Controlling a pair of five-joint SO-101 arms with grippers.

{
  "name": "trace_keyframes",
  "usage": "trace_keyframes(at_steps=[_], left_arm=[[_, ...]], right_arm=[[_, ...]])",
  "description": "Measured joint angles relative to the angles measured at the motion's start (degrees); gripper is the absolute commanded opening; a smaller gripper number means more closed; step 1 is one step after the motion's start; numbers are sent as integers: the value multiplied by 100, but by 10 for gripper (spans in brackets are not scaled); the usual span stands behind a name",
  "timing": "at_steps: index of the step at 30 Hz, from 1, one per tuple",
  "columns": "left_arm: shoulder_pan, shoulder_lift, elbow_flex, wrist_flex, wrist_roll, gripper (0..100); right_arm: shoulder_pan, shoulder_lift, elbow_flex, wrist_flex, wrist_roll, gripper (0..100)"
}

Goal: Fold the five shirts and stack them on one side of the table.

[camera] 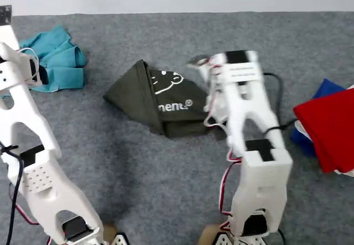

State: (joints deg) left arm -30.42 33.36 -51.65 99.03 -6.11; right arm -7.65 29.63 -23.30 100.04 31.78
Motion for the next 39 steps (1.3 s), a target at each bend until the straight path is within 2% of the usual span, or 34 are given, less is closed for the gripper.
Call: trace_keyframes(at_steps=[7,12,14,17,19,21,26,33,39], left_arm=[[0,0,0,0,0,187],[0,0,0,0,0,187],[0,0,0,0,0,187],[0,0,0,0,0,187],[0,0,0,0,0,187],[0,0,9,0,0,187],[0,9,299,0,0,187],[0,9,466,0,0,187],[0,9,466,0,0,187]], right_arm=[[1266,-26,-387,-290,624,9],[1600,-26,-598,-466,809,13],[1618,-26,-703,-457,835,44],[1582,-26,-976,-299,835,154],[1433,-70,-1222,-35,835,213],[1178,-220,-1459,26,774,230],[369,-624,-1723,26,536,230],[-1152,-651,-1741,35,290,232],[-2022,26,-1741,-185,273,233]])
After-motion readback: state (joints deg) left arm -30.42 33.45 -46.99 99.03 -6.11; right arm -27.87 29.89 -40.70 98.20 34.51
